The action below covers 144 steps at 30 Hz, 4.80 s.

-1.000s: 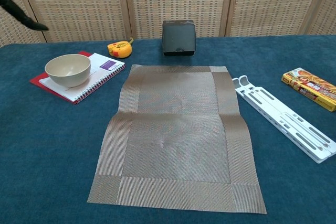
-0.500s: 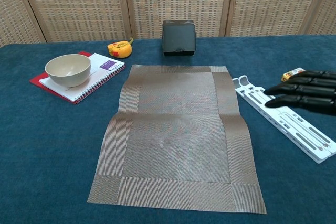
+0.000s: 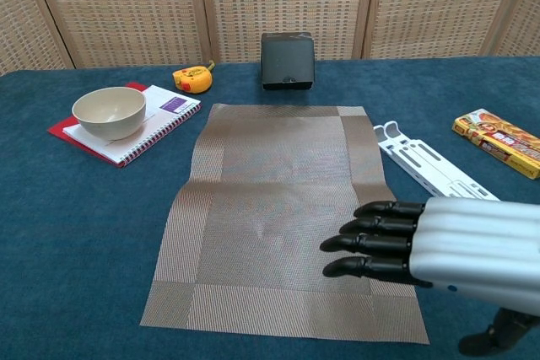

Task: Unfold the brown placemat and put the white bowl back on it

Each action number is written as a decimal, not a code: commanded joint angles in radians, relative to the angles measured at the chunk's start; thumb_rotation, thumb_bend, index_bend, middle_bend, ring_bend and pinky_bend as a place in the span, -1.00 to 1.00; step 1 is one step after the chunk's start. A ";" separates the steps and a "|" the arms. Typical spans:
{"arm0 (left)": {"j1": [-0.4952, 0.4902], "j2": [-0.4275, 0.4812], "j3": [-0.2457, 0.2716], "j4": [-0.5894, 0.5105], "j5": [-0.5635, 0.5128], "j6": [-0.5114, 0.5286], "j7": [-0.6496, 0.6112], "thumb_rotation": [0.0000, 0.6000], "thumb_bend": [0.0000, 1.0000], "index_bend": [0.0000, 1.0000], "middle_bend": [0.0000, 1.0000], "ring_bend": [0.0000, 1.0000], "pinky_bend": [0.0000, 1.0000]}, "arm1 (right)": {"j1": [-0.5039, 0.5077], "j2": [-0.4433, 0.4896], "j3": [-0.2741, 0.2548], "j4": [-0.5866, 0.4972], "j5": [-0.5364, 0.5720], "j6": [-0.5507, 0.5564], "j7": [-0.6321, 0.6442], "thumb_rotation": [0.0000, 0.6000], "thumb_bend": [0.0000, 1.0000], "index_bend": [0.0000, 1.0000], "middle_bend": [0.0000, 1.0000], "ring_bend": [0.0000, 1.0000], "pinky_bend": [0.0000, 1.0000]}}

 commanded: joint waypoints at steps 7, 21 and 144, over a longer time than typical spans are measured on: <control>0.010 0.008 -0.014 0.008 0.003 -0.009 -0.029 1.00 -1.00 -1.00 -1.00 -1.00 -1.00 | 0.024 -0.110 -0.016 0.119 0.015 0.000 -0.017 1.00 -1.00 -0.88 -1.00 -1.00 -1.00; 0.012 0.011 -0.020 0.012 0.014 -0.036 -0.040 1.00 -1.00 -1.00 -1.00 -1.00 -1.00 | 0.048 -0.173 -0.021 0.201 0.053 0.013 -0.035 1.00 -1.00 -0.87 -1.00 -1.00 -1.00; -0.561 -0.569 0.134 0.912 0.733 -0.347 -0.407 1.00 -1.00 -1.00 -1.00 -1.00 -1.00 | -0.374 0.017 0.113 0.263 0.472 0.679 0.142 1.00 -1.00 -1.00 -1.00 -1.00 -1.00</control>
